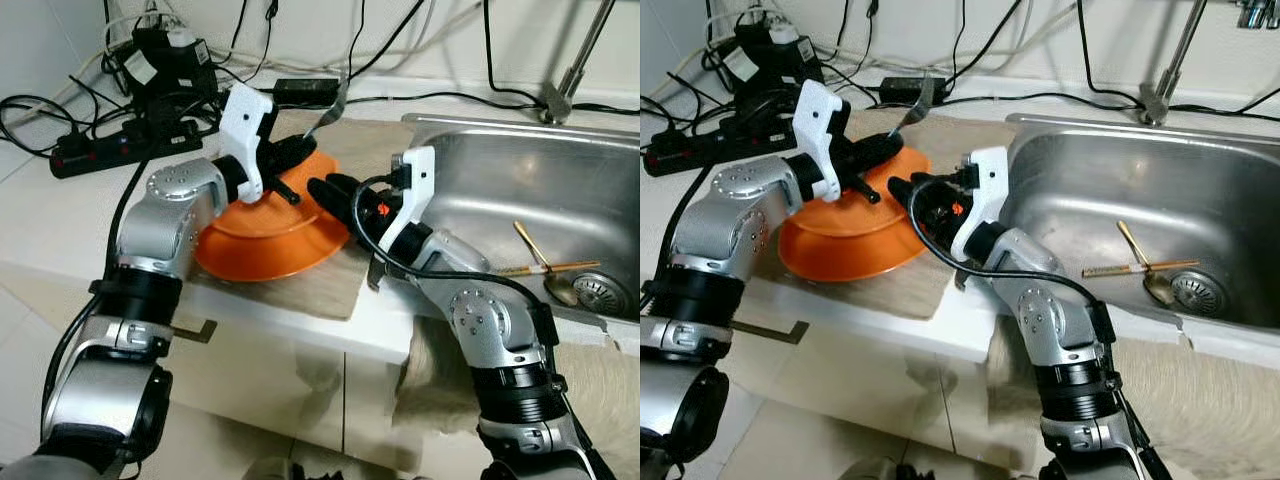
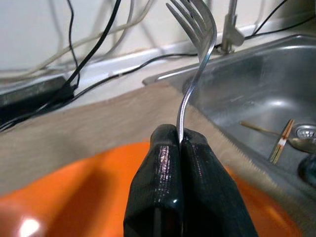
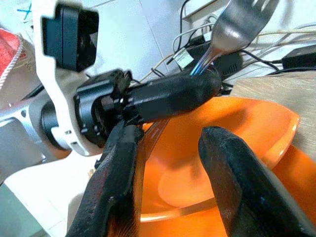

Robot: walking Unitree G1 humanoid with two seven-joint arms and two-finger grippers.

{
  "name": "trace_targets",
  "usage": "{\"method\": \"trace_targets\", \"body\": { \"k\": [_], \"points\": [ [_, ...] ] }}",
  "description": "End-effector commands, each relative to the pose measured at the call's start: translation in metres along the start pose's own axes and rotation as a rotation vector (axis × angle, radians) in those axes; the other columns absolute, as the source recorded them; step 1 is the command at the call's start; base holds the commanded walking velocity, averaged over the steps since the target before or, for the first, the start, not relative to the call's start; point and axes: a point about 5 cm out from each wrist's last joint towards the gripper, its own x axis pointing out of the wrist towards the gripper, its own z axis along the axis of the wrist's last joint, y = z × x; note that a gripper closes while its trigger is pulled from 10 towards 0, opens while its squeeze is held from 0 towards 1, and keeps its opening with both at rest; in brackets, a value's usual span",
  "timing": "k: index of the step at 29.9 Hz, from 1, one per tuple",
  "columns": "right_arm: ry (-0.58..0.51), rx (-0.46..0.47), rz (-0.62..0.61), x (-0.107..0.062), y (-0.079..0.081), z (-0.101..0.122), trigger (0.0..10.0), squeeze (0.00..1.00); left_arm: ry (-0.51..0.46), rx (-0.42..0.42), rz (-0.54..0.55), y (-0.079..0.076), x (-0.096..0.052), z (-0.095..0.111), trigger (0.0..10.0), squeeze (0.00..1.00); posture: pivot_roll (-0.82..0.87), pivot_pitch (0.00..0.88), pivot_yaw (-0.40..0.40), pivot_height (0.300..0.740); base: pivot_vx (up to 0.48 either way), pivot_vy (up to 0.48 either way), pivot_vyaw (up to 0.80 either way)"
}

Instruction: Kitchen organization

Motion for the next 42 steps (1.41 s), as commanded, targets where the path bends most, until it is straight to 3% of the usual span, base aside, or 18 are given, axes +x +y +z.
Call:
{"method": "trace_targets", "body": {
  "k": [1, 5, 13, 19, 28, 36, 37, 42],
  "points": [
    [-0.016, 0.003, 0.002, -0.002, 0.002, 0.004, 10.0, 0.00, -0.015, 0.041, -0.008, 0.002, -0.001, 0.008, 0.0, 0.00, 0.04, 0.013, 0.104, 0.740, 0.000, 0.000, 0.00],
    [-0.048, -0.005, -0.037, -0.002, -0.004, 0.011, 10.0, 0.00, -0.036, 0.056, -0.073, -0.008, 0.000, 0.012, 0.0, 0.00, 0.05, 0.009, 0.101, 0.740, 0.000, 0.000, 0.00],
    [-0.099, -0.038, -0.084, -0.002, -0.013, 0.028, 10.0, 0.00, 0.000, 0.077, -0.077, -0.002, -0.005, -0.001, 0.0, 0.00, 0.05, 0.004, 0.098, 0.740, 0.000, 0.000, 0.00],
    [-0.115, -0.040, -0.161, -0.001, -0.024, 0.028, 10.0, 0.00, -0.004, 0.071, -0.130, -0.014, -0.006, -0.004, 0.0, 0.00, 0.05, 0.003, 0.094, 0.740, 0.000, 0.000, 0.00],
    [-0.158, -0.039, -0.252, 0.006, -0.034, 0.034, 10.0, 0.00, -0.001, 0.092, -0.164, -0.019, -0.008, -0.004, 0.0, 0.00, 0.05, 0.005, 0.090, 0.740, 0.000, 0.000, 0.00],
    [-0.162, 0.017, -0.241, 0.015, -0.030, 0.028, 10.0, 0.00, -0.023, 0.101, -0.193, -0.025, -0.005, 0.003, 0.0, 0.00, 0.06, 0.007, 0.092, 0.740, 0.000, 0.000, 0.00],
    [-0.161, 0.029, -0.239, 0.019, -0.028, 0.025, 10.0, 1.00, -0.025, 0.102, -0.197, -0.026, -0.005, 0.004, 0.0, 0.00, 0.06, 0.007, 0.092, 0.740, 0.000, 0.000, 0.00],
    [-0.150, 0.035, -0.229, 0.022, -0.024, 0.020, 10.0, 1.00, -0.024, 0.104, -0.201, -0.026, -0.005, 0.006, 0.0, 0.00, 0.06, 0.006, 0.093, 0.740, 0.000, 0.000, 0.00]
  ]
}}
